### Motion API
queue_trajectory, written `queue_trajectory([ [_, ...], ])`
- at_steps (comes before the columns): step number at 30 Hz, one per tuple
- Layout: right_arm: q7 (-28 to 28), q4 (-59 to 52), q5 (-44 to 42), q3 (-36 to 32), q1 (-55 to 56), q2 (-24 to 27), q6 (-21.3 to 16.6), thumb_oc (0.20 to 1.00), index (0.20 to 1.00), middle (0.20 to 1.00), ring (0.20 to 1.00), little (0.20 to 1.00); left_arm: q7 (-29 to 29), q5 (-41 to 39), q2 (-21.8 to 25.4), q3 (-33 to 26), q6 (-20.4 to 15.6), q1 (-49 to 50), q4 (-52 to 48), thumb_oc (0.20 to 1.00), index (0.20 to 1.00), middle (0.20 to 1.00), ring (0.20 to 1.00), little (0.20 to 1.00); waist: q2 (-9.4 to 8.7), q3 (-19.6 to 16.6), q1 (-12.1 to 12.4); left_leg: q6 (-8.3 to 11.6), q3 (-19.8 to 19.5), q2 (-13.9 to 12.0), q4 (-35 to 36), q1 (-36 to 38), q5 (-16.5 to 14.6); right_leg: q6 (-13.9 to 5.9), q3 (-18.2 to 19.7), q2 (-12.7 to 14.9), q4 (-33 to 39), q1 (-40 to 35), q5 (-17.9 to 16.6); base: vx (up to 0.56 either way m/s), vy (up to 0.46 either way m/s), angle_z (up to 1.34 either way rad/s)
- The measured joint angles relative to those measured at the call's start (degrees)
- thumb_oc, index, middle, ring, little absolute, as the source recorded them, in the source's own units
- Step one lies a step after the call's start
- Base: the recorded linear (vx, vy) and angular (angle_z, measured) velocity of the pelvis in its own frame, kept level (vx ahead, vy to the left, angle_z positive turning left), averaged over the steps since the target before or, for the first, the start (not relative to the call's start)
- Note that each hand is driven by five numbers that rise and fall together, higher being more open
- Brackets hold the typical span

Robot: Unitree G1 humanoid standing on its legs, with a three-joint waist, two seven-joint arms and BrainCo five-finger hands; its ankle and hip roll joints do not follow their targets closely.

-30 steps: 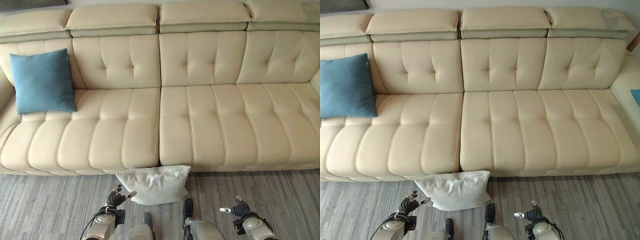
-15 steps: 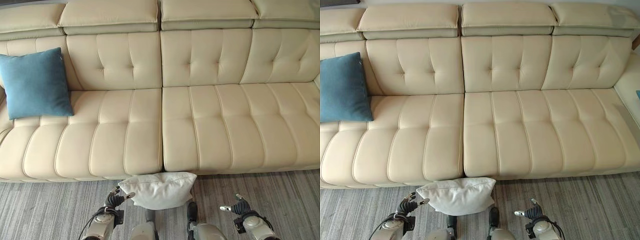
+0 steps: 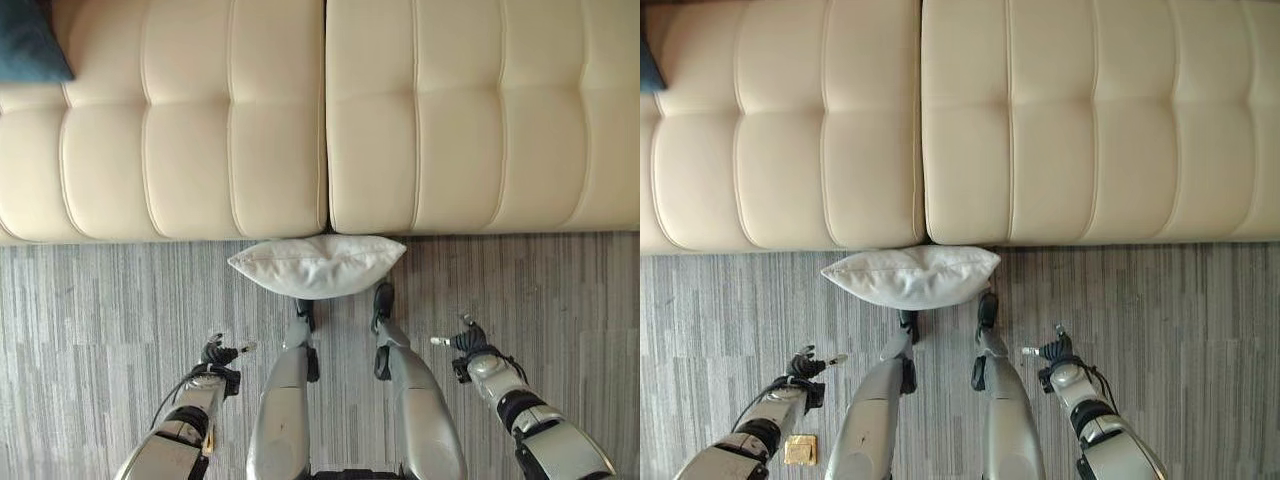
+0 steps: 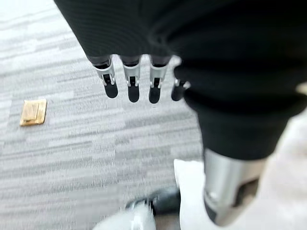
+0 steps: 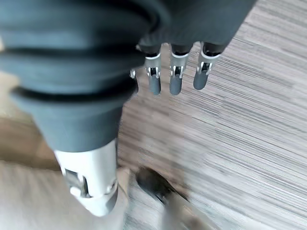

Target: Pick up all the scattered cushions and arrange them neatly on the sofa.

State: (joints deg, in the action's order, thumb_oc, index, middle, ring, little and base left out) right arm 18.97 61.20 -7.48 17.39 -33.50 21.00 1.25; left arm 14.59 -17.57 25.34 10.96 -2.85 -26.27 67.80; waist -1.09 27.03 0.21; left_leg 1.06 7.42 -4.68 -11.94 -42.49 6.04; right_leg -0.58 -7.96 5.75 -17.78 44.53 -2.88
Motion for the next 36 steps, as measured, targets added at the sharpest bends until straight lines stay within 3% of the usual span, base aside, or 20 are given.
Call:
queue_trajectory([
  [3, 1.88, -2.6, -2.3, 0.17, -9.96, 2.84, -0.98, 1.0, 1.0, 1.0, 1.0, 1.0, 1.88, -0.13, 5.22, -0.2, -0.49, -9.23, -1.18, 1.0, 1.0, 1.0, 1.0, 1.0, -0.5, 5.28, 0.11, -0.3, -0.49, -0.09, -3.02, -6.25, 0.79, 1.23, -0.01, 0.4, -3.53, 6.38, -0.59, -0.07, 0.02, 0.1],
  [7, 5.04, -13.3, -3.97, 2.15, -16.87, 5.62, -3.25, 1.0, 1.0, 1.0, 1.0, 1.0, 4.83, -1.49, 8.08, 3.0, -1.43, -17.23, -8.06, 1.0, 1.0, 1.0, 1.0, 1.0, -0.56, 5.34, 0.02, 0.08, -1.05, -0.1, -6.95, -15.47, 0.17, 1.48, -0.15, 1.03, -7.74, 15.33, 0.95, -0.02, 0.021, 0.07],
  [10, 9.08, -17.91, -5.4, 1.69, -20.78, 5.28, -3.77, 1.0, 1.0, 1.0, 1.0, 1.0, 7.14, -1.44, 7.95, 5.62, -2.28, -21.96, -14.08, 1.0, 1.0, 1.0, 1.0, 1.0, -0.74, 6.31, -0.21, -0.32, -1.7, 0.02, -10.81, -20.78, -0.05, 1.72, -0.24, 1.57, -11.15, 20.27, 0.93, 0.03, 0.009, 0.06],
  [12, 12.84, -21.28, -6.3, 1.72, -20.8, 5.17, -6.14, 1.0, 1.0, 1.0, 1.0, 1.0, 9.43, -1.48, 7.45, 7.08, -2.85, -26.52, -15.58, 1.0, 1.0, 1.0, 1.0, 1.0, -1.01, 6.45, -1.44, -0.42, -2.2, 0.08, -13.18, -25.14, -0.73, 1.92, -0.53, 1.95, -13.16, 24.06, 1.38, 0.03, 0.006, 0.08],
  [19, 16.49, -22.12, -9.02, 2.27, -21.8, 2.02, -12.23, 1.0, 1.0, 1.0, 1.0, 1.0, 13.92, -1.54, 4.45, 9.73, -3.96, -30.62, -17.2, 1.0, 1.0, 1.0, 1.0, 1.0, -1.15, 6.22, -2.33, -0.72, -2.35, 0.99, -13.53, -29.75, -0.92, 1.62, 0.0, 2.9, -14.98, 29.73, 2.25, 0.0, 0.006, 0.02],
  [20, 16.62, -21.68, -9.31, 2.28, -22.18, 1.91, -12.59, 0.2, 0.2, 0.2, 0.2, 0.2, 14.14, -1.54, 4.28, 10.05, -3.97, -30.58, -18.1, 1.0, 1.0, 1.0, 1.0, 1.0, -1.17, 6.2, -2.32, -0.71, -2.44, 1.06, -13.48, -29.98, -0.92, 1.61, 0.01, 2.9, -14.99, 30.02, 2.25, 0.01, 0.025, 0.04],
  [22, 16.7, -20.92, -9.79, 2.14, -23.0, 1.65, -14.1, 0.2, 0.2, 0.2, 0.2, 0.2, 14.34, -1.57, 3.3, 11.22, -5.02, -30.77, -20.84, 1.0, 1.0, 1.0, 1.0, 1.0, -1.19, 6.17, -2.13, -0.71, -3.18, 1.61, -13.25, -31.37, -0.91, 1.61, -0.02, 2.97, -14.77, 31.44, 2.26, 0.02, 0.027, 0.06],
  [24, 14.44, -20.52, -11.09, 2.37, -22.99, 1.42, -14.45, 0.2, 0.2, 0.2, 0.2, 0.2, 14.34, -1.59, 1.73, 11.56, -5.74, -30.45, -23.1, 0.2, 0.2, 0.2, 0.2, 0.2, -1.18, 6.17, -1.68, -0.71, -3.65, 2.04, -13.24, -31.96, -0.92, 1.6, 0.09, 3.11, -14.81, 32.19, 2.25, 0.0, 0.0, 0.0],
  [28, 10.24, -19.88, -16.57, 0.89, -22.65, -4.17, -15.01, 0.2, 0.2, 0.2, 0.2, 0.2, 13.4, -7.78, -0.89, 10.88, -7.41, -29.31, -26.08, 0.2, 0.2, 0.2, 0.2, 0.2, -1.16, 6.01, -0.94, -0.77, -3.62, 2.69, -11.54, -31.91, -0.76, 1.17, 0.32, 3.43, -13.55, 32.46, 1.91, 0.0, 0.007, 0.02],
  [32, 8.38, -20.15, -21.47, -0.8, -21.02, -4.82, -15.05, 0.2, 0.2, 0.2, 0.2, 0.2, 11.81, -13.38, -2.42, 9.07, -6.88, -26.81, -27.21, 0.2, 0.2, 0.2, 0.2, 0.2, -1.19, 6.0, -1.13, -1.23, -2.86, 2.98, -10.24, -27.58, -0.09, 0.68, 0.73, 3.59, -11.09, 27.81, 0.66, 0.0, 0.0, -0.05],
  [35, 7.45, -22.16, -24.43, -1.16, -16.72, -5.16, -16.08, 0.2, 0.2, 0.2, 0.2, 0.2, 10.68, -15.13, -3.77, 9.0, -6.65, -21.03, -31.52, 0.2, 0.2, 0.2, 0.2, 0.2, -1.5, 3.25, -1.66, -2.07, -1.97, 3.46, -7.35, -24.18, 1.99, -0.56, 1.42, 3.65, -8.88, 24.97, -0.52, -0.01, 0.01, -0.09],
  [36, 6.92, -23.43, -25.49, -1.89, -15.81, -5.13, -16.11, 0.2, 0.2, 0.2, 0.2, 0.2, 10.3, -15.21, -3.85, 8.97, -6.27, -19.8, -33.14, 0.2, 0.2, 0.2, 0.2, 0.2, -1.59, 3.56, -1.77, -2.66, -1.49, 3.6, -6.25, -22.09, 2.68, -0.07, 1.53, 3.75, -8.22, 23.11, -1.82, -0.02, 0.017, -0.03],
])
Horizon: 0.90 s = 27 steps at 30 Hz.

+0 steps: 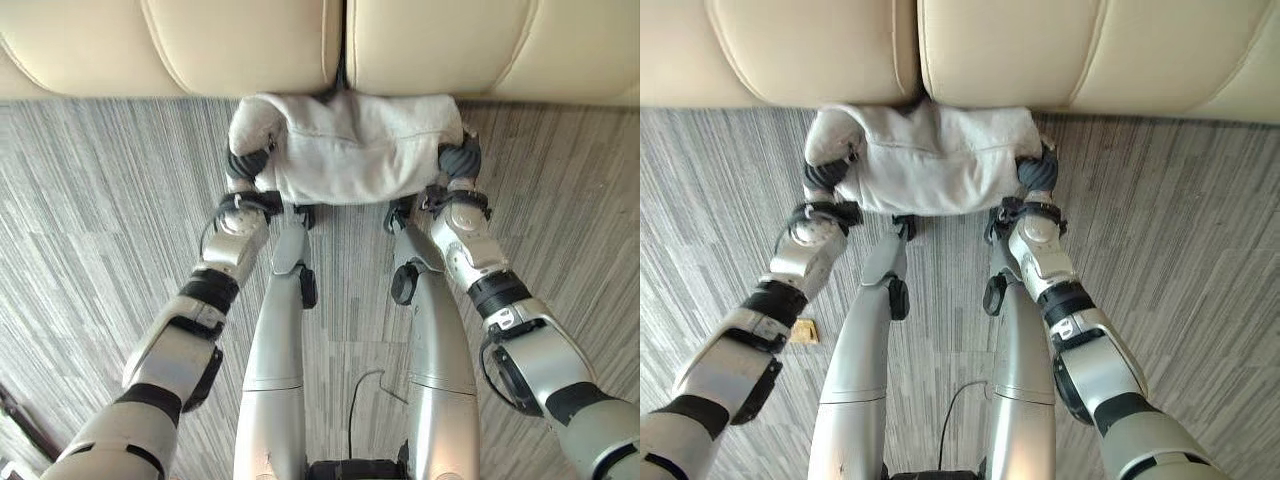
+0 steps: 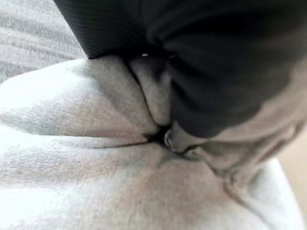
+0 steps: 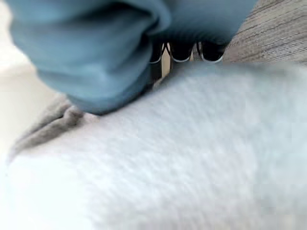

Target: Pick up all the scattered cushions and arrange them neatly on the sofa.

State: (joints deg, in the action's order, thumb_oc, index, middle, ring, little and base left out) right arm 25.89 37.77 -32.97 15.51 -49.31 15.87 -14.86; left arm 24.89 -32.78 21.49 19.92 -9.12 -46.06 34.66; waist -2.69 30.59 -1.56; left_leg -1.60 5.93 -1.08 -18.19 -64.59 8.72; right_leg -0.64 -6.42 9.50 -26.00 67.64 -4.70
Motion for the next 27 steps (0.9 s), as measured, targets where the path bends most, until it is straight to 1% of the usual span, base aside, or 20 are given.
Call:
queue_trajectory([
  [2, -0.34, -1.53, -1.0, -0.31, 2.78, -0.37, 0.02, 0.2, 0.2, 0.2, 0.2, 0.2, -0.34, -0.08, -0.38, -0.03, 0.82, 2.8, -1.6, 0.2, 0.2, 0.2, 0.2, 0.2, -0.16, -0.26, -0.65, 0.06, 0.33, 0.13, 1.97, 4.02, 0.32, 0.01, -0.04, 0.02, 1.66, -3.79, -0.21, -0.01, 0.0, -0.03],
  [4, -1.93, -6.36, -2.02, -0.29, 10.63, -0.37, -1.93, 0.2, 0.2, 0.2, 0.2, 0.2, -1.82, -0.04, -0.84, -0.01, 0.63, 9.79, -6.41, 0.2, 0.2, 0.2, 0.2, 0.2, -0.58, -5.64, -0.7, 0.07, 0.39, 0.34, 3.56, 4.93, 0.21, -0.44, 0.1, -0.03, 2.86, -4.38, 0.02, -0.04, 0.001, -0.06],
  [5, -2.5, -8.2, -2.03, -0.48, 12.67, -0.03, -2.36, 0.2, 0.2, 0.2, 0.2, 0.2, -2.53, -0.01, -0.78, -0.1, 0.62, 10.81, -7.75, 0.2, 0.2, 0.2, 0.2, 0.2, -0.55, -6.2, -0.72, 0.08, 0.37, 0.32, 3.66, 5.72, 0.22, -0.46, 0.04, -0.13, 3.17, -5.29, 0.0, -0.03, -0.005, -0.02],
  [7, -3.2, -11.85, -2.03, -0.41, 15.79, -0.06, -2.22, 0.2, 0.2, 0.2, 0.2, 0.2, -3.07, -0.01, -0.98, -1.33, 0.65, 13.46, -10.16, 0.2, 0.2, 0.2, 0.2, 0.2, -0.82, -5.97, -0.99, 0.14, 0.83, 0.32, 5.03, 9.28, 0.24, -0.56, 0.16, -0.25, 4.23, -8.49, -0.05, -0.02, -0.033, -0.06],
  [9, -4.72, -14.87, -1.92, 0.0, 20.63, -0.04, -2.12, 0.2, 0.2, 0.2, 0.2, 0.2, -4.29, 0.01, -1.28, -2.5, 0.6, 18.04, -12.38, 0.2, 0.2, 0.2, 0.2, 0.2, -0.83, -5.99, -0.99, 0.38, 0.88, 0.28, 6.71, 14.94, 0.01, -0.84, 0.18, -0.69, 6.13, -14.04, -0.02, -0.02, -0.033, -0.13],
  [10, -5.5, -17.02, -1.79, 0.43, 24.06, 0.42, -1.53, 0.2, 0.2, 0.2, 0.2, 0.2, -4.71, 0.09, -0.97, -2.66, 0.56, 21.53, -14.39, 0.2, 0.2, 0.2, 0.2, 0.2, -0.88, -5.89, -0.94, 0.56, 0.98, 0.18, 8.22, 19.0, 0.27, -0.94, 0.14, -0.96, 7.57, -17.91, -0.64, 0.04, -0.024, -0.13],
  [12, -6.58, -21.92, -1.15, 2.08, 31.1, 1.7, -0.68, 0.2, 0.2, 0.2, 0.2, 0.2, -5.27, 0.17, -1.21, -3.37, 0.36, 28.53, -18.63, 0.2, 0.2, 0.2, 0.2, 0.2, -0.85, -6.3, -0.89, 0.76, 1.01, -0.13, 10.49, 26.62, 0.11, -1.51, -0.06, -1.44, 10.86, -26.06, -0.37, 0.14, -0.019, -0.1],
  [13, -7.54, -22.93, -0.08, 2.11, 34.34, 1.79, -0.63, 0.2, 0.2, 0.2, 0.2, 0.2, -5.72, 0.25, -1.29, -3.43, -0.2, 31.47, -19.49, 0.2, 0.2, 0.2, 0.2, 0.2, -0.84, -7.64, -0.8, 1.81, 0.85, -0.3, 11.34, 29.46, -0.76, -2.3, -0.01, -1.82, 12.38, -29.24, 0.17, 0.11, -0.005, -0.08],
  [14, -8.02, -23.08, 0.93, 2.24, 36.07, 1.79, -0.37, 0.2, 0.2, 0.2, 0.2, 0.2, -6.05, 0.31, -1.26, -3.45, -0.2, 33.18, -20.11, 0.2, 0.2, 0.2, 0.2, 0.2, -0.96, -8.98, -0.76, 2.15, 0.83, -0.36, 12.07, 31.42, -1.14, -2.31, -0.03, -1.99, 13.53, -31.2, 0.3, 0.13, -0.011, -0.08],
  [15, -8.48, -23.17, 2.18, 2.28, 38.05, 1.76, 0.36, 0.2, 0.2, 0.2, 0.2, 0.2, -6.46, 0.6, -1.28, -3.18, -0.26, 35.34, -20.83, 0.2, 0.2, 0.2, 0.2, 0.2, -0.92, -11.69, -0.7, 2.16, 0.79, -0.43, 13.48, 33.72, -1.28, -2.12, -0.18, -2.3, 15.32, -33.62, 0.76, 0.13, -0.003, -0.12],
  [16, -8.75, -23.17, 3.19, 2.26, 39.12, 1.7, 0.36, 0.2, 0.2, 0.2, 0.2, 0.2, -6.63, 0.76, -1.61, -2.94, -0.79, 36.24, -21.03, 0.2, 0.2, 0.2, 0.2, 0.2, -0.89, -14.47, -0.5, 2.05, 0.83, -0.44, 14.02, 33.95, -1.36, -2.17, -0.26, -2.35, 16.19, -33.9, 0.72, 0.19, 0.001, -0.12],
  [17, -8.91, -23.25, 4.16, 1.9, 38.78, 1.79, 0.77, 0.2, 0.2, 0.2, 0.2, 0.2, -6.67, 1.09, -1.43, -3.47, -0.89, 36.12, -21.37, 0.2, 0.2, 0.2, 0.2, 0.2, -0.91, -14.87, -0.52, 1.84, 0.81, -0.33, 14.91, 35.46, -1.49, -2.44, -0.39, -2.32, 16.97, -35.43, 0.43, 0.19, 0.026, -0.11],
  [19, -8.92, -24.69, 6.13, 1.87, 39.5, 2.17, 2.59, 0.2, 0.2, 0.2, 0.2, 0.2, -6.66, 2.48, -1.88, -4.21, -0.55, 37.5, -22.27, 0.2, 0.2, 0.2, 0.2, 0.2, -0.92, -14.89, -0.51, 2.59, 0.81, -0.08, 17.51, 40.26, -0.64, -3.22, -0.47, -2.49, 19.99, -40.33, -1.62, 0.19, 0.037, -0.07],
  [20, -8.94, -25.02, 6.97, 1.88, 39.87, 2.23, 2.88, 0.2, 0.2, 0.2, 0.2, 0.2, -6.66, 2.48, -1.78, -4.22, -0.55, 38.21, -22.73, 0.2, 0.2, 0.2, 0.2, 0.2, -0.9, -14.9, -0.52, 2.59, 0.8, -0.05, 18.02, 41.87, -0.64, -3.54, -0.48, -2.56, 21.04, -42.12, -1.97, 0.19, 0.061, -0.07],
  [21, -8.95, -26.13, 8.85, 1.8, 40.69, 2.94, 4.07, 0.2, 0.2, 0.2, 0.2, 0.2, -6.65, 2.73, -1.68, -4.22, -0.44, 39.36, -23.45, 0.2, 0.2, 0.2, 0.2, 0.2, -0.81, -14.95, -0.42, 2.55, 0.88, 0.01, 19.79, 46.78, -0.68, -3.38, -0.48, -2.79, 24.18, -47.71, -2.44, 0.24, 0.109, -0.03],
  [22, -8.97, -27.24, 9.99, 1.81, 41.42, 3.25, 4.24, 0.2, 0.2, 0.2, 0.2, 0.2, -6.64, 2.84, -1.79, -4.21, -0.45, 39.79, -23.75, 0.2, 0.2, 0.2, 0.2, 0.2, -0.63, -15.26, -0.28, 2.51, 0.92, 0.1, 20.69, 49.03, -0.67, -3.36, -0.53, -2.88, 25.59, -50.25, -2.76, 0.17, 0.09, -0.01],
  [23, -9.01, -27.91, 10.7, 1.6, 41.81, 3.58, 4.19, 0.2, 0.2, 0.2, 0.2, 0.2, -6.64, 2.93, -1.07, -4.3, -0.44, 40.25, -24.55, 0.2, 0.2, 0.2, 0.2, 0.2, -0.55, -16.62, -0.34, 2.37, 0.94, 0.18, 20.99, 49.48, -0.8, -3.05, -0.55, -2.85, 25.94, -50.69, -2.57, 0.2, 0.126, 0.01],
  [25, -9.0, -29.04, 11.49, 1.42, 41.82, 3.92, 4.61, 0.2, 0.2, 0.2, 0.2, 0.2, -6.62, 2.94, -0.53, -4.32, -0.35, 40.67, -25.77, 0.2, 0.2, 0.2, 0.2, 0.2, -0.43, -16.75, -0.39, 2.38, 0.98, 0.26, 21.67, 51.05, -0.79, -2.86, -0.67, -2.87, 26.84, -52.35, -2.48, 0.17, 0.119, -0.03],
  [26, -9.47, -31.45, 13.02, 0.43, 43.4, 4.48, 5.59, 0.2, 0.2, 0.2, 0.2, 0.2, -6.63, 4.13, -0.23, -4.59, -0.23, 43.51, -29.14, 0.2, 0.2, 0.2, 0.2, 0.2, 0.01, -17.84, -0.14, 1.92, 1.14, 0.31, 22.82, 54.8, -0.85, -2.93, -0.43, -3.09, 28.76, -56.35, -4.0, 0.15, 0.108, -0.09],
  [27, -9.81, -31.58, 13.86, 0.04, 44.11, 4.44, 5.59, 0.2, 0.2, 0.2, 0.2, 0.2, -6.63, 4.76, -0.28, -4.57, -0.25, 44.55, -29.93, 0.2, 0.2, 0.2, 0.2, 0.2, 0.13, -19.21, 0.0, 1.61, 1.29, 0.35, 22.82, 55.05, -1.01, -2.92, -0.28, -3.14, 29.13, -56.68, -4.01, 0.13, 0.106, -0.08],
])
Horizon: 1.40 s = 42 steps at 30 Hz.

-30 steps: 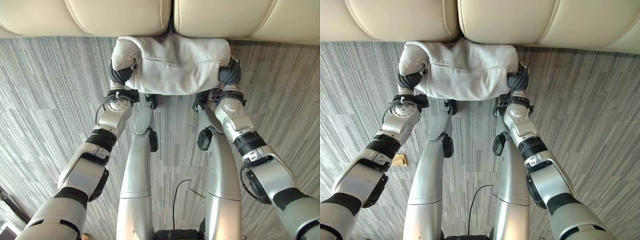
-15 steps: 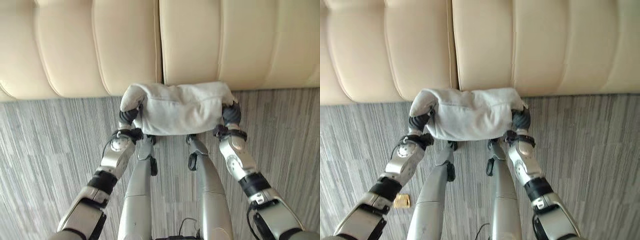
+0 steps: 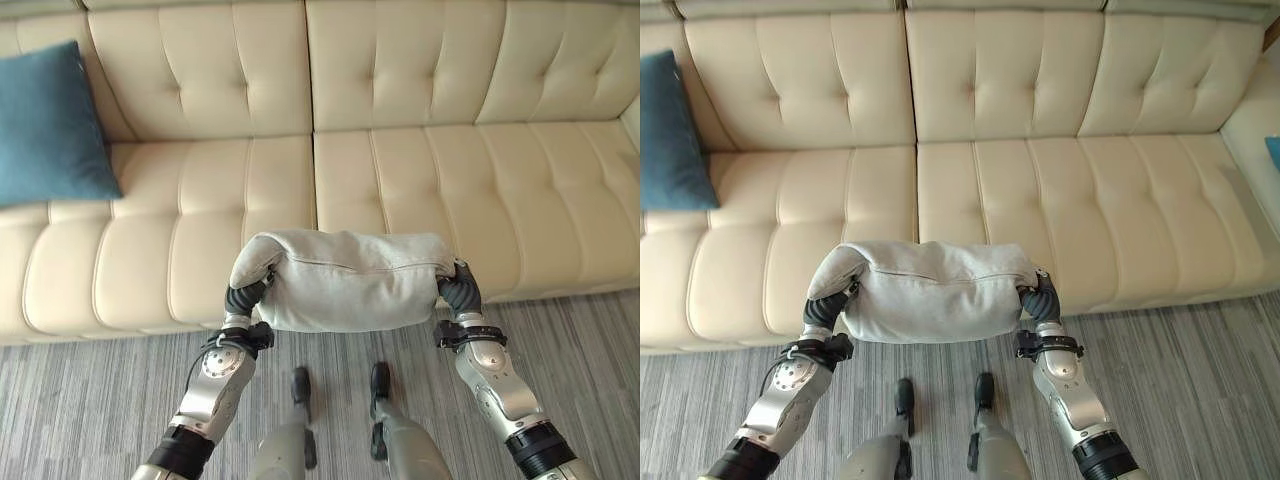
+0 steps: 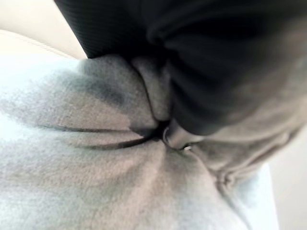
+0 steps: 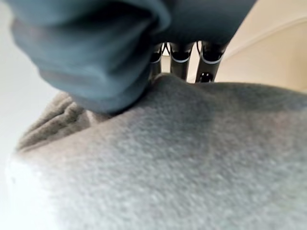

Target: Pick up all the scattered cushions and arrange them neatly on the sofa.

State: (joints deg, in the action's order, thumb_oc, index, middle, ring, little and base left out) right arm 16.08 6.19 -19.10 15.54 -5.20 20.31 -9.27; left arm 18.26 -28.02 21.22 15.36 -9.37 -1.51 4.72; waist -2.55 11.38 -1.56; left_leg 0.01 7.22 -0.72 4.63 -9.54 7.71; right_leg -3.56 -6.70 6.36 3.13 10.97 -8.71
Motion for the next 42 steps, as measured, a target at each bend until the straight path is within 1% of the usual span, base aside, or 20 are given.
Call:
queue_trajectory([
  [4, -0.33, 0.04, 1.75, -0.4, 1.58, -0.12, 2.17, 0.2, 0.2, 0.2, 0.2, 0.2, 0.0, 0.45, -1.26, -0.2, 0.66, 2.13, 0.03, 0.2, 0.2, 0.2, 0.2, 0.2, 0.26, -1.0, 0.21, -0.28, 0.73, 0.14, 0.0, 4.1, -1.35, -0.05, 0.35, -0.01, 1.31, -4.34, -0.08, 0.11, 0.143, -0.11],
  [7, -0.32, 0.13, 2.27, -0.48, 1.57, -0.37, 3.64, 0.2, 0.2, 0.2, 0.2, 0.2, 0.01, 0.44, -1.4, -0.08, 2.36, 2.03, 0.35, 0.2, 0.2, 0.2, 0.2, 0.2, 0.24, -1.39, 0.13, -0.67, 1.03, 0.6, 0.01, 5.16, -2.04, -0.62, 0.52, 0.05, -0.02, -4.62, 0.38, 0.04, 0.098, -0.07],
  [9, -0.3, 0.31, 2.28, -0.41, 1.86, -0.63, 4.82, 0.2, 0.2, 0.2, 0.2, 0.2, 0.15, 0.44, -1.35, 0.21, 3.59, 2.1, 0.54, 0.2, 0.2, 0.2, 0.2, 0.2, 0.43, -1.48, 0.05, -1.04, 1.29, 0.36, 0.0, 6.07, -2.34, -1.16, 0.63, 0.0, -3.81, -3.54, 0.79, 0.02, 0.09, -0.12],
  [11, -0.21, 1.31, 2.28, -0.17, 1.4, -1.54, 4.95, 0.2, 0.2, 0.2, 0.2, 0.2, 0.57, 0.44, -1.49, 0.21, 3.7, 1.86, 1.49, 0.2, 0.2, 0.2, 0.2, 0.2, 0.55, -1.43, 0.14, -1.74, 1.28, 0.1, 0.01, 6.91, -3.44, -2.23, 1.02, -0.13, -12.16, 0.55, 1.61, 0.06, 0.031, -0.27],
  [13, -0.06, 1.62, 2.26, 0.82, 1.63, -1.9, 5.07, 0.2, 0.2, 0.2, 0.2, 0.2, 1.1, 0.43, -1.94, 0.17, 3.75, 1.97, 2.98, 0.2, 0.2, 0.2, 0.2, 0.2, 0.21, -1.81, -0.08, -2.4, 0.96, -0.07, 0.03, 7.94, -3.83, -4.84, 0.83, 0.36, -18.44, 3.98, 4.15, 0.11, -0.022, -0.2],
  [15, 0.08, 1.68, 2.24, 1.67, 1.23, -1.87, 5.07, 0.2, 0.2, 0.2, 0.2, 0.2, 1.71, 0.44, -1.63, 0.13, 3.79, 1.94, 3.4, 0.2, 0.2, 0.2, 0.2, 0.2, -0.17, -2.08, 0.03, -2.66, 0.98, -0.08, 0.25, 7.73, -4.01, -4.57, 0.41, 0.1, -18.61, 5.51, 6.56, 0.13, -0.061, 0.01],
  [18, 0.16, 1.64, 2.32, 1.94, 0.42, -1.77, 5.2, 0.2, 0.2, 0.2, 0.2, 0.2, 2.33, 0.47, -1.19, -0.22, 3.87, 1.87, 3.44, 0.2, 0.2, 0.2, 0.2, 0.2, -0.85, -2.81, 0.32, -2.66, -0.06, 0.16, -0.01, 5.6, -4.02, -4.74, -2.82, -0.02, -11.32, 6.55, 7.88, 0.27, -0.149, 0.23],
  [20, 0.19, 1.65, 2.97, 1.96, 0.27, -1.62, 5.97, 0.2, 0.2, 0.2, 0.2, 0.2, 2.4, 0.56, -1.45, -0.44, 4.04, 1.78, 3.54, 0.2, 0.2, 0.2, 0.2, 0.2, -1.02, -2.86, 0.29, -2.19, -1.07, 0.23, 0.04, 4.9, -3.96, -3.85, -3.0, -0.01, -8.93, 5.19, 7.32, 0.19, -0.129, 0.5],
  [21, 0.23, 1.67, 3.33, 1.97, 0.25, -1.36, 6.46, 0.2, 0.2, 0.2, 0.2, 0.2, 2.42, 0.68, -1.83, -0.39, 4.16, 1.97, 3.53, 0.2, 0.2, 0.2, 0.2, 0.2, -0.82, -2.86, 0.37, -1.35, -2.1, -0.04, -0.02, 5.07, -4.12, -1.8, -3.71, -0.67, -7.03, 4.15, 5.45, 0.25, -0.152, 0.43],
  [23, 0.21, 2.03, 3.42, 1.99, 0.14, -1.07, 6.68, 0.2, 0.2, 0.2, 0.2, 0.2, 2.41, 1.62, -2.56, -1.12, 4.17, 2.47, 3.48, 0.2, 0.2, 0.2, 0.2, 0.2, -0.37, -2.91, 0.71, 0.29, -2.21, -1.92, -0.03, 6.24, -4.18, -0.57, -4.42, -2.36, -5.79, 1.95, 2.92, 0.29, -0.169, 0.2],
  [27, 0.16, 2.29, 3.46, 2.72, -0.15, -0.26, 6.8, 0.2, 0.2, 0.2, 0.2, 0.2, 2.37, 2.12, -3.82, -2.09, 4.16, 3.67, 3.04, 0.2, 0.2, 0.2, 0.2, 0.2, 0.35, -3.5, 0.7, 2.82, -2.83, -5.3, -2.61, 7.44, -5.5, 1.87, -5.95, -5.83, -4.19, -1.26, 4.34, 0.14, -0.074, -0.01],
  [29, 0.38, 2.32, 3.47, 2.97, -0.61, 0.64, 6.82, 0.2, 0.2, 0.2, 0.2, 0.2, 2.36, 2.08, -4.48, -1.8, 4.19, 3.42, 3.47, 0.2, 0.2, 0.2, 0.2, 0.2, 0.45, -3.56, 0.46, 4.12, -3.16, -5.91, -7.48, 5.85, -5.48, 2.74, -6.19, -6.53, -3.43, -2.65, 3.77, 0.1, -0.03, -0.06],
  [31, 0.6, 2.25, 3.52, 2.92, -0.97, 1.78, 6.82, 0.2, 0.2, 0.2, 0.2, 0.2, 2.36, 2.08, -5.36, -1.61, 4.19, 3.1, 3.48, 0.2, 0.2, 0.2, 0.2, 0.2, 0.44, -3.6, 0.33, 4.47, -3.29, -5.87, -10.3, 4.7, -5.74, 4.17, -6.28, -6.43, -2.69, -3.25, 3.63, 0.15, 0.002, -0.02],
  [32, 0.78, 2.25, 3.56, 3.0, -1.31, 2.22, 6.83, 0.2, 0.2, 0.2, 0.2, 0.2, 2.35, 2.08, -5.6, -1.58, 4.19, 2.95, 3.43, 0.2, 0.2, 0.2, 0.2, 0.2, 0.46, -3.6, 0.48, 4.5, -3.16, -5.81, -10.86, 4.49, -5.76, 4.98, -6.24, -6.37, -2.4, -3.28, 3.13, 0.21, 0.026, 0.13],
  [33, 1.05, 2.31, 3.78, 2.94, -1.5, 2.31, 6.92, 0.2, 0.2, 0.2, 0.2, 0.2, 2.3, 2.12, -5.5, -1.41, 4.24, 2.11, 3.87, 0.2, 0.2, 0.2, 0.2, 0.2, -0.1, -3.31, 0.34, 5.42, -3.51, -5.68, -13.14, 1.92, -7.79, 7.32, -5.59, -5.91, -0.75, -4.38, 3.18, 0.15, 0.049, 0.07],
  [35, 1.14, 2.33, 4.43, 3.05, -2.41, 2.08, 7.11, 0.2, 0.2, 0.2, 0.2, 0.2, 2.4, 2.11, -5.59, -1.7, 4.31, 1.58, 4.29, 0.2, 0.2, 0.2, 0.2, 0.2, -1.0, -2.68, 2.14, 6.0, -4.02, -5.93, -8.69, 0.91, -7.93, 7.42, -4.49, -5.78, 1.35, -5.74, 2.65, 0.16, 0.096, -0.14],
  [36, 1.14, 2.39, 4.48, 3.08, -2.74, 2.06, 7.11, 0.2, 0.2, 0.2, 0.2, 0.2, 2.43, 2.11, -5.6, -1.84, 4.35, 1.58, 4.42, 0.2, 0.2, 0.2, 0.2, 0.2, -0.71, -2.53, 2.34, 6.33, -4.46, -6.6, -7.19, 0.09, -7.55, 7.17, -4.47, -5.98, 1.5, -6.29, 2.55, 0.17, 0.132, -0.2],
  [38, 1.37, 2.44, 4.51, 3.34, -3.13, 1.93, 7.12, 0.2, 0.2, 0.2, 0.2, 0.2, 2.57, 2.11, -5.64, -1.86, 4.37, 1.31, 4.71, 0.2, 0.2, 0.2, 0.2, 0.2, -0.01, -2.17, 2.73, 7.19, -5.0, -7.76, -1.77, -1.55, -4.84, 6.8, -4.48, -6.25, 1.55, -7.64, 3.57, 0.15, 0.132, -0.04],
  [40, 1.55, 2.44, 4.53, 3.25, -3.17, 2.01, 7.12, 0.2, 0.2, 0.2, 0.2, 0.2, 2.74, 2.13, -5.71, -1.86, 4.38, 0.75, 4.8, 0.2, 0.2, 0.2, 0.2, 0.2, 0.32, -1.85, 2.89, 6.73, -4.07, -8.25, -1.12, -4.16, -3.25, 7.17, -4.49, -6.23, 1.86, -8.25, 4.57, 0.14, 0.141, -0.06],
  [42, 2.04, 2.44, 4.57, 3.47, -3.13, 2.13, 7.24, 0.2, 0.2, 0.2, 0.2, 0.2, 3.05, 2.15, -5.72, -1.88, 4.4, 0.53, 5.09, 0.2, 0.2, 0.2, 0.2, 0.2, 0.77, -1.8, 2.96, 6.21, -1.52, -8.09, -0.8, -2.17, -2.89, 5.88, -4.2, -6.06, 1.5, -8.98, 4.92, 0.22, 0.211, -0.15],
])
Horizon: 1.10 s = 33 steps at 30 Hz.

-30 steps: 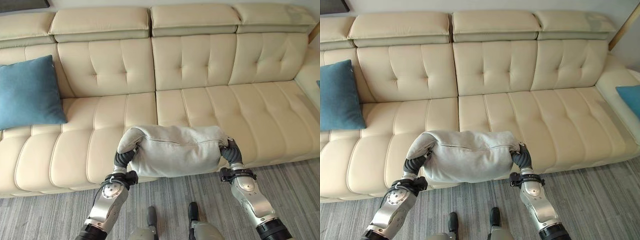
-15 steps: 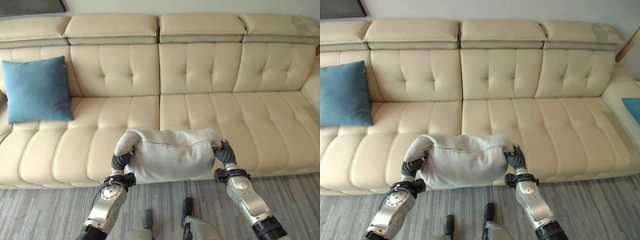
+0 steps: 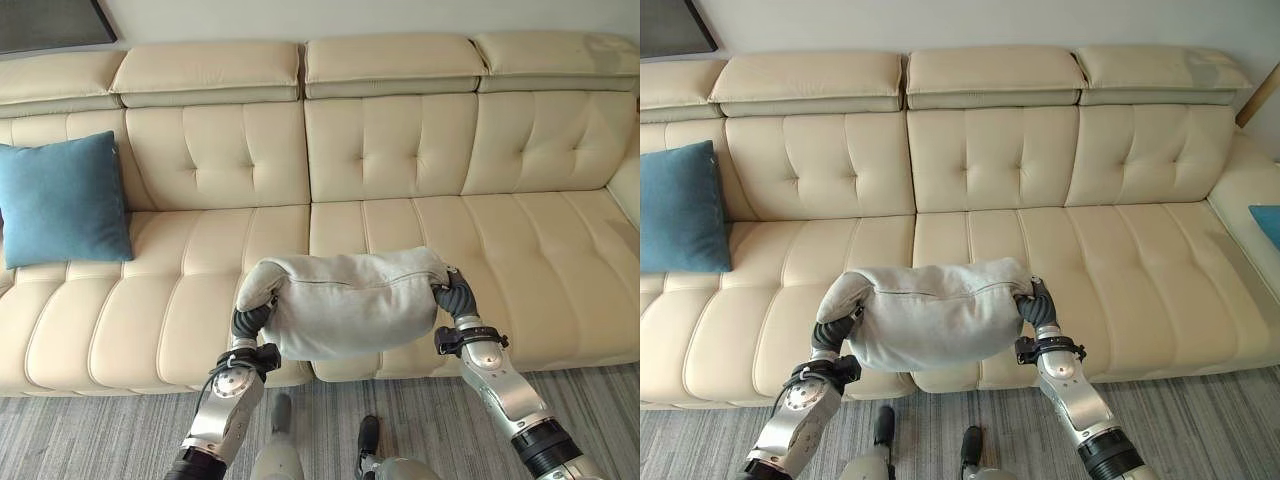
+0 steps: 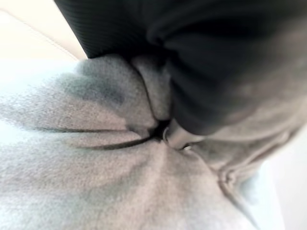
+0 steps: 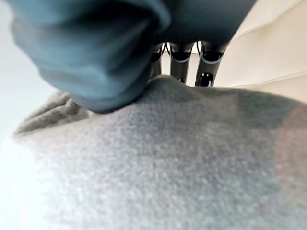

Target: Pick up all the scattered cushions and arrange them neatly on the sofa.

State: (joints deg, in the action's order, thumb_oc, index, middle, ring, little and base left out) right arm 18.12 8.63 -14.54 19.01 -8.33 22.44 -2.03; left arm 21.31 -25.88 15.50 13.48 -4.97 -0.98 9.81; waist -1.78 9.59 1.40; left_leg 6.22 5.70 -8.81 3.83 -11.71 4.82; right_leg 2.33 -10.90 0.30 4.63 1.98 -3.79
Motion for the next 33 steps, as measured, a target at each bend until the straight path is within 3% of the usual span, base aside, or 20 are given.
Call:
queue_trajectory([
  [1, 0.01, -0.12, 0.11, -0.11, -0.02, 0.09, 0.0, 0.2, 0.2, 0.2, 0.2, 0.2, 0.02, 0.01, -0.16, 0.3, 0.01, 0.0, -0.06, 0.2, 0.2, 0.2, 0.2, 0.2, 1.13, 0.22, -0.24, -0.96, -0.01, 0.08, 0.66, 2.79, 0.84, -1.71, 0.69, -0.59, 0.04, -0.85, -0.08, 0.29, 0.284, -0.23],
  [2, 0.02, -0.07, 0.38, -0.39, 0.0, 0.04, 0.05, 0.2, 0.2, 0.2, 0.2, 0.2, 0.02, 0.01, -0.14, 0.45, 0.08, 0.08, -0.07, 0.2, 0.2, 0.2, 0.2, 0.2, 2.11, 0.36, -0.32, -1.73, -0.63, -0.04, 1.08, 4.69, 2.5, -1.82, 1.01, -0.92, 0.02, -1.57, -0.23, 0.23, 0.275, -0.41],
  [3, 0.07, -0.23, 0.99, -0.41, 0.27, -1.21, 0.24, 0.2, 0.2, 0.2, 0.2, 0.2, 0.03, 0.02, -0.09, 0.23, 0.31, 0.74, -0.07, 0.2, 0.2, 0.2, 0.2, 0.2, 1.26, 0.49, -0.17, -2.92, 0.78, 1.86, 0.91, 5.98, 4.64, -3.53, 2.05, 1.22, 0.03, -2.44, -0.27, 0.18, 0.245, -0.29],
  [6, 0.0, -1.36, 1.16, -1.54, 2.03, -2.68, 0.23, 0.2, 0.2, 0.2, 0.2, 0.2, -0.08, 0.03, 0.96, 0.38, 0.38, 0.27, -0.18, 0.2, 0.2, 0.2, 0.2, 0.2, 0.16, 0.48, -0.81, -4.76, 1.56, 5.2, 0.87, 6.27, 3.39, -4.93, 2.69, 4.46, -0.83, -2.17, -0.17, 0.08, 0.145, -0.04],
  [9, -0.04, -1.3, 1.2, -1.25, 2.04, -3.51, 0.37, 0.2, 0.2, 0.2, 0.2, 0.2, -0.07, 0.03, 2.1, 0.17, 0.44, 0.2, -0.18, 0.2, 0.2, 0.2, 0.2, 0.2, -0.61, 0.47, -0.51, -5.52, 2.45, 6.48, 0.86, 7.16, 2.92, -6.67, 3.87, 6.28, -3.93, -1.27, 0.6, -0.01, 0.096, -0.07],
  [13, 0.04, -1.2, 2.15, -1.57, 1.29, -5.46, 0.37, 0.2, 0.2, 0.2, 0.2, 0.2, -0.01, 0.08, 3.44, 0.04, 0.46, -0.81, -0.09, 0.2, 0.2, 0.2, 0.2, 0.2, -0.86, 0.66, 0.11, -7.0, 2.89, 5.95, 0.87, 7.59, 1.88, -10.26, 6.62, 6.36, -14.78, 5.21, 4.41, 0.0, 0.022, -0.16],
  [14, 0.12, -1.06, 2.15, -1.47, 0.73, -5.69, 0.37, 0.2, 0.2, 0.2, 0.2, 0.2, 0.1, 0.09, 3.86, -0.19, 0.46, -1.35, 0.0, 0.2, 0.2, 0.2, 0.2, 0.2, -1.3, 0.77, 0.15, -7.14, 3.08, 6.01, 0.88, 7.47, 1.76, -10.71, 7.27, 6.41, -14.29, 6.44, 5.84, 0.04, -0.012, -0.13],
  [16, 0.13, -1.05, 2.14, -1.12, 0.35, -5.89, 0.33, 0.2, 0.2, 0.2, 0.2, 0.2, 0.07, 0.15, 5.3, -0.18, 0.46, -1.89, -0.03, 0.2, 0.2, 0.2, 0.2, 0.2, -2.94, 0.64, 0.0, -6.98, 3.61, 7.08, 0.9, 7.35, 1.54, -10.62, 7.74, 7.19, -7.56, 5.87, 3.8, 0.1, -0.022, 0.09],
  [17, 0.15, -0.41, 2.13, -0.99, 0.06, -6.15, 0.34, 0.2, 0.2, 0.2, 0.2, 0.2, 0.11, 0.17, 5.18, -0.26, 0.48, -1.88, -0.01, 0.2, 0.2, 0.2, 0.2, 0.2, -3.94, 0.67, -0.36, -5.99, 2.77, 7.96, 0.94, 7.77, 1.14, -9.23, 7.99, 7.72, -3.58, 4.09, -1.68, 0.1, -0.021, 0.18],
  [19, 0.52, -0.02, 2.13, -0.3, -0.37, -5.74, 0.52, 0.2, 0.2, 0.2, 0.2, 0.2, 0.26, 0.52, 4.34, -0.24, 0.47, -1.78, -0.05, 0.2, 0.2, 0.2, 0.2, 0.2, -3.84, 0.57, 0.2, -5.56, 2.86, 7.35, 1.26, 8.07, 0.96, -8.52, 7.85, 6.89, 0.38, 2.12, -3.47, 0.09, -0.015, 0.02],
  [25, 1.27, 0.01, 2.13, 0.44, -4.77, -3.79, 1.3, 0.2, 0.2, 0.2, 0.2, 0.2, 1.28, 0.64, 3.18, -0.21, 0.67, -2.62, -0.06, 0.2, 0.2, 0.2, 0.2, 0.2, -3.72, 0.5, 0.21, -4.63, 1.53, 5.41, 1.28, 8.35, 1.86, -7.27, 6.36, 4.93, 0.44, 1.28, -3.81, 0.1, -0.023, 0.05],
  [33, 3.46, 6.48, 2.12, 1.02, -14.97, -3.55, 1.42, 0.2, 0.2, 0.2, 0.2, 0.2, 4.22, 0.63, 2.68, 0.04, 0.79, -12.41, 5.09, 0.2, 0.2, 0.2, 0.2, 0.2, -3.77, 0.01, 0.41, -4.17, -0.1, 5.49, 0.91, 6.62, 2.32, -6.74, 4.86, 4.96, 0.43, 2.13, -4.19, 0.02, -0.007, 0.12],
])
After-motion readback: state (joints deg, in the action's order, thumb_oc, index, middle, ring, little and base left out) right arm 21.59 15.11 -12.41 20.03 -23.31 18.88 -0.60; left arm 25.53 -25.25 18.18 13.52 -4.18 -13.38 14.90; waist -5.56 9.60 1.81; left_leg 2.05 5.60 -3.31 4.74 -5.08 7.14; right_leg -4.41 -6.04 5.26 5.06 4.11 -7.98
